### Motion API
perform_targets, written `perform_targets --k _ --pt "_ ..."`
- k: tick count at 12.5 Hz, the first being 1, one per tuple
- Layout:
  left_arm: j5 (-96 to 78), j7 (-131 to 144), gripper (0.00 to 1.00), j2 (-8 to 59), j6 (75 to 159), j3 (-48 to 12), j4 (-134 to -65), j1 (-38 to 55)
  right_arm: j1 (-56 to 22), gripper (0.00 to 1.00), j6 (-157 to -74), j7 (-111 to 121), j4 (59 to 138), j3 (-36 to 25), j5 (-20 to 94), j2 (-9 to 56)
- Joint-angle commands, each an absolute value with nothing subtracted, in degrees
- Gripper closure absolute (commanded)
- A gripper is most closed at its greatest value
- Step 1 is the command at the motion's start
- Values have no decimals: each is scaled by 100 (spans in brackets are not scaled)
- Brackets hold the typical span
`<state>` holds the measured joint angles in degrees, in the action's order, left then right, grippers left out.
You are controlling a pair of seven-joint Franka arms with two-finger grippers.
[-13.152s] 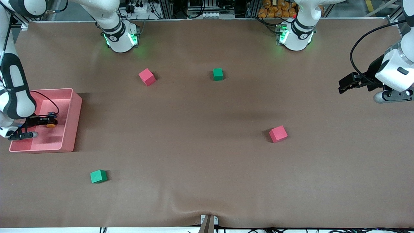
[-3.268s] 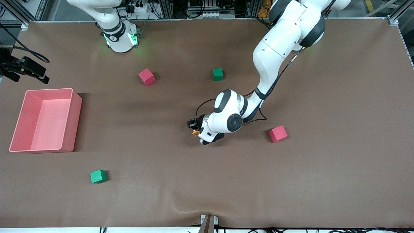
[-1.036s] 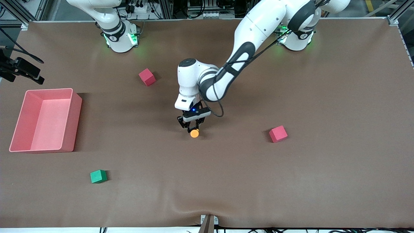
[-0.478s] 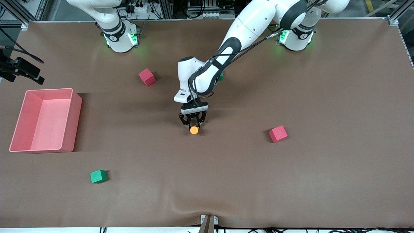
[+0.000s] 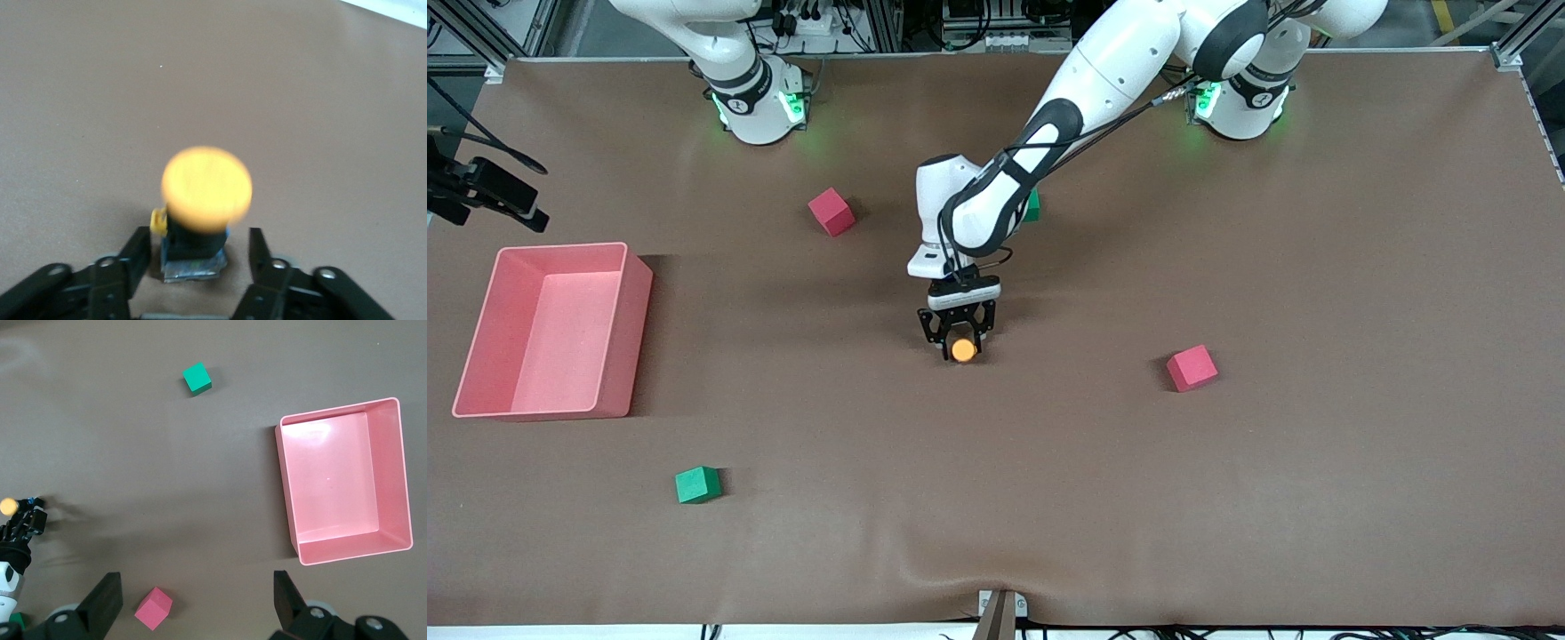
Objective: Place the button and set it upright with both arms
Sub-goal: 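Lower the button upright onto the table and open the left gripper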
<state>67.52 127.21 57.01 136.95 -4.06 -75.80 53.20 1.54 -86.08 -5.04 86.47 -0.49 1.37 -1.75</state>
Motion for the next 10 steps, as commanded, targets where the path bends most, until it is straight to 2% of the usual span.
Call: perform_targets --k 1,5,8,10 --pt "6857 13465 0 5924 13922 -668 -7084 5247 158 0 -8578 -492 8569 -88 229 -149" --pt "6347 13421 0 5713 13703 -1062 -7075 5247 158 0 -8569 -483 8569 -88 229 -149" --pt "5471 12748 0 5319 13316 -1441 -7110 5159 167 0 -8561 -483 8569 -97 246 -149" --pt "4575 12071 0 4950 13044 -1441 -7102 5142 167 0 -8561 -483 8569 -97 246 -149"
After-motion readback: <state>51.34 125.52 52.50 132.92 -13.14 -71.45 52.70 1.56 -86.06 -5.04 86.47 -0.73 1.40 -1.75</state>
